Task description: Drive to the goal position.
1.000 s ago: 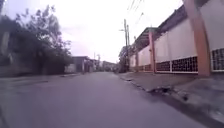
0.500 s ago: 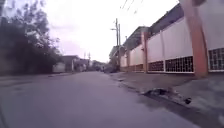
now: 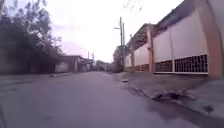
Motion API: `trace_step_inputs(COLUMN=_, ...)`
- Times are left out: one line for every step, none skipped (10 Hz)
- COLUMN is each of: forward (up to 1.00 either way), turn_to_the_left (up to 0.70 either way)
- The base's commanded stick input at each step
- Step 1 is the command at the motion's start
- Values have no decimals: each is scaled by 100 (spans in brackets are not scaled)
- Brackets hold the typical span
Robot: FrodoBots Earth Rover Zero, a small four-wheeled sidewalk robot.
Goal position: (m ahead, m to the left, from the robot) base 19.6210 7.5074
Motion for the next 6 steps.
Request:
trace_step_inputs(forward=70, turn_to_the_left=0)
trace_step_inputs(forward=70, turn_to_the_left=0)
trace_step_inputs(forward=70, turn_to_the_left=0)
trace_step_inputs(forward=70, turn_to_the_left=0)
trace_step_inputs(forward=70, turn_to_the_left=0)
trace_step_inputs(forward=70, turn_to_the_left=0)
